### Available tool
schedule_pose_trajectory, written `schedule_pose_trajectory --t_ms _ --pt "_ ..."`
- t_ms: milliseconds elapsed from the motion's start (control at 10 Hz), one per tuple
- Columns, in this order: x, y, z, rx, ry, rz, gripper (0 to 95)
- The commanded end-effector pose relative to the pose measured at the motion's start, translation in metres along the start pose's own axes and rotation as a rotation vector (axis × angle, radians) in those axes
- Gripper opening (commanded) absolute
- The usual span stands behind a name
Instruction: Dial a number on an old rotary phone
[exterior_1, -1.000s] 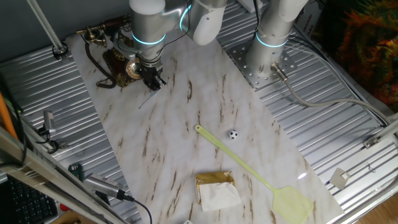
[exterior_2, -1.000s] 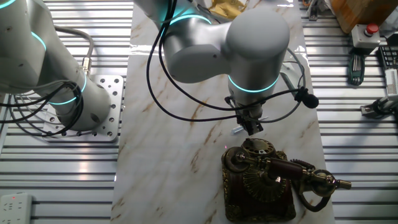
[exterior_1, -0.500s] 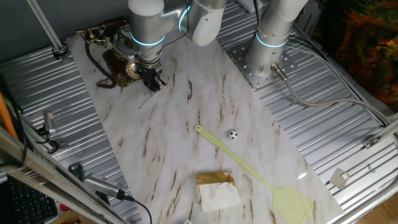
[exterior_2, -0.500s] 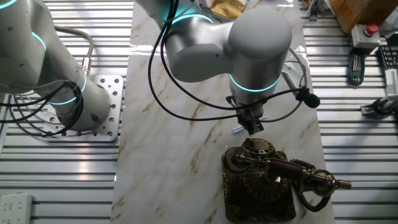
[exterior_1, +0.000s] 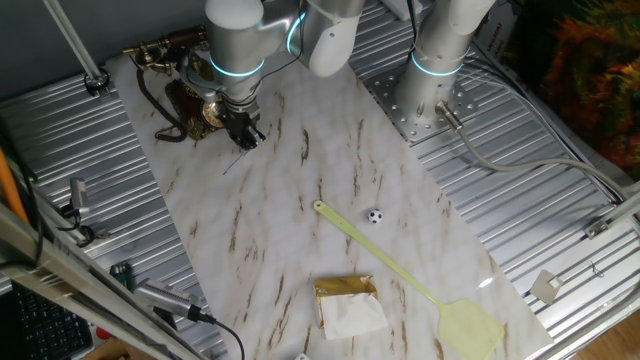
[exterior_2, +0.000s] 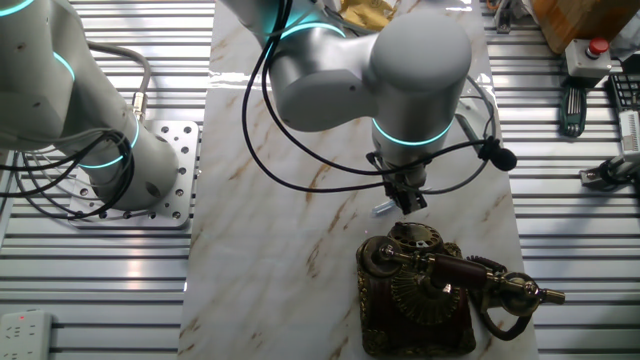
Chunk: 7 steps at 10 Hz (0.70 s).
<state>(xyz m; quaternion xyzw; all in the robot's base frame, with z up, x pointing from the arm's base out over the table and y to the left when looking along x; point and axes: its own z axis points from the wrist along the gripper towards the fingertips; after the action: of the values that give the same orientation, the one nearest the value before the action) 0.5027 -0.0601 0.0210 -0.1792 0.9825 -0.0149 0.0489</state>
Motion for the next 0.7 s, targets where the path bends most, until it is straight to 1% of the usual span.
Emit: schedule_pose_trajectory --t_ms 100,700 --pt "-0.0003 0.0000 0.0000 -0.001 0.001 0.001 0.0" --pt "-0.0006 0.0007 0.0029 0.000 0.002 0.002 0.0"
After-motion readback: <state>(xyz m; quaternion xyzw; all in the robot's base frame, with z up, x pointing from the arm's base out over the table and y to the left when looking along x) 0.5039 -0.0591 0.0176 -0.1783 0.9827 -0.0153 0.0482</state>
